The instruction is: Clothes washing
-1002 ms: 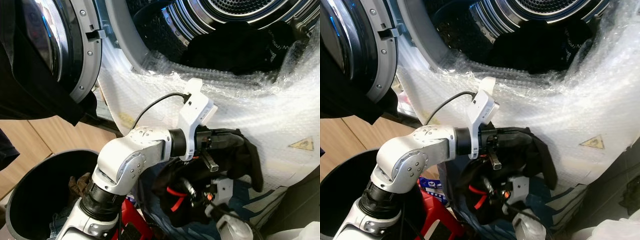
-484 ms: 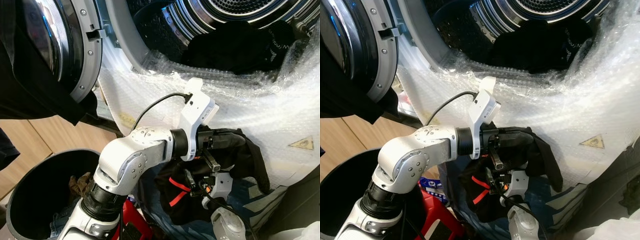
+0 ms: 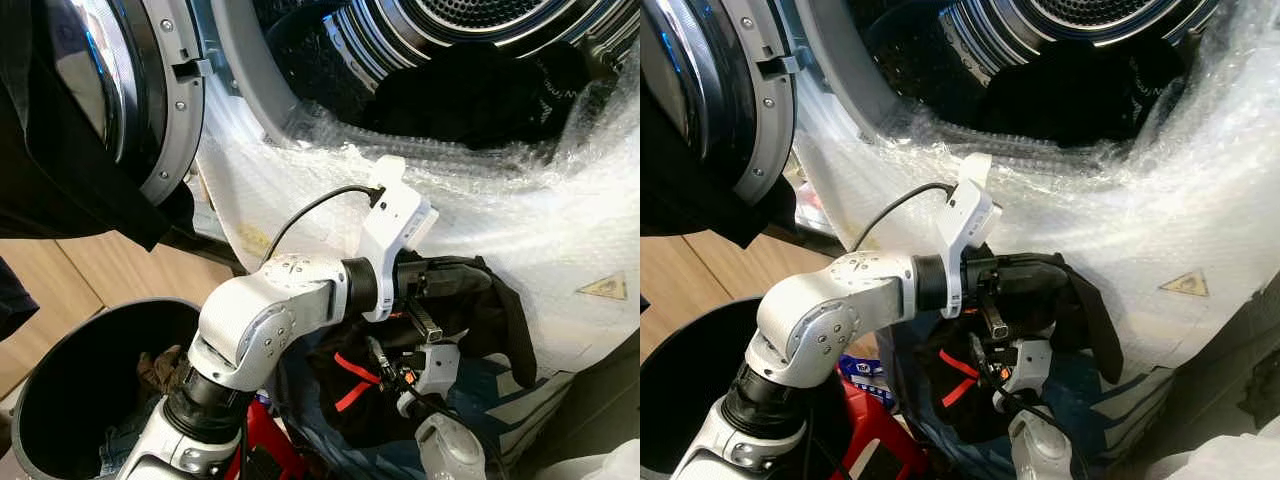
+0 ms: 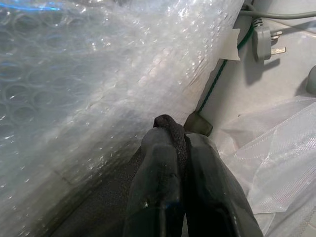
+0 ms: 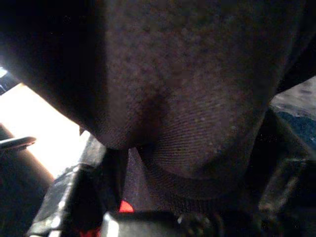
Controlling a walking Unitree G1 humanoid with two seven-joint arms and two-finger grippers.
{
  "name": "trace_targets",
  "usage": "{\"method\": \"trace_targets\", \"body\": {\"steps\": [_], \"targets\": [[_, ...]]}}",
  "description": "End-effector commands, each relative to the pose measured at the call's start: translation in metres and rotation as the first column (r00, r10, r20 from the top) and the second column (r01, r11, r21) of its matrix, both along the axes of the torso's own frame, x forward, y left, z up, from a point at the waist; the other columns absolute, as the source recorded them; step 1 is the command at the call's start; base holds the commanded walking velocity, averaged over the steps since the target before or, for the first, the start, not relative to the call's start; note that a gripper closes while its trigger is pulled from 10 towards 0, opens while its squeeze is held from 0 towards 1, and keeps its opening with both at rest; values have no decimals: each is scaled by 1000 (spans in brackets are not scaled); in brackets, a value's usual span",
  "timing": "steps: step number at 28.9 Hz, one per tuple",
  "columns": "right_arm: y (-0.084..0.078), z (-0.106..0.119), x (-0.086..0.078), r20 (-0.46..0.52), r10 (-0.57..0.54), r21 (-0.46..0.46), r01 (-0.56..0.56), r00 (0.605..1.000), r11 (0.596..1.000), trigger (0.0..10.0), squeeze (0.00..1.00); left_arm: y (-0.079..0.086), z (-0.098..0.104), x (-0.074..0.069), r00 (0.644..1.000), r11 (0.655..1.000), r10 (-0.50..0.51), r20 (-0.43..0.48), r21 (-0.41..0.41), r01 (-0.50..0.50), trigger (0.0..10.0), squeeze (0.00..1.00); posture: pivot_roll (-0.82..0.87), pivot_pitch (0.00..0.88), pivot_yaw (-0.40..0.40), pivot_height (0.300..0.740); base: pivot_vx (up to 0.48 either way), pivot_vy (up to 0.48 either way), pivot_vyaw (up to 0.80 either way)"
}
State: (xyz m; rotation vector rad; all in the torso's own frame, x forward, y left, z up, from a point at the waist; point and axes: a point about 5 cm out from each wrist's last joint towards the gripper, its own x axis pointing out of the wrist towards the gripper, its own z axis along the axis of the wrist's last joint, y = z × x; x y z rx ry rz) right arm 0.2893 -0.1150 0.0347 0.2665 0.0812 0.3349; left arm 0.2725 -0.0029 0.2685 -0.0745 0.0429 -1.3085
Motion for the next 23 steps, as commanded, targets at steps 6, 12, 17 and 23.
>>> {"method": "trace_targets", "body": {"steps": [6, 12, 17, 23], "targets": [[16, 4, -3, 33, 72, 13, -73, 997, 997, 0, 0, -1, 13, -6, 998, 998, -36, 53, -43, 39, 0, 0, -23, 39, 86, 740, 0, 0, 0], [18, 4, -5, 36, 96, 26, -97, 995, 995, 0, 0, -1, 14, -6, 998, 998, -35, 56, -44, 37, 0, 0, -20, 38, 84, 740, 0, 0, 0], [21, 7, -8, 59, 131, 57, -135, 990, 989, 0, 0, -1, 14, -6, 998, 999, -27, 60, -43, 30, 0, 0, -20, 40, 81, 740, 0, 0, 0], [26, 16, -14, 111, 202, 166, -218, 973, 962, 0, 0, -1, 16, -7, 997, 998, -34, 68, -52, 38, 0, 0, -23, 40, 81, 740, 0, 0, 0]]}}
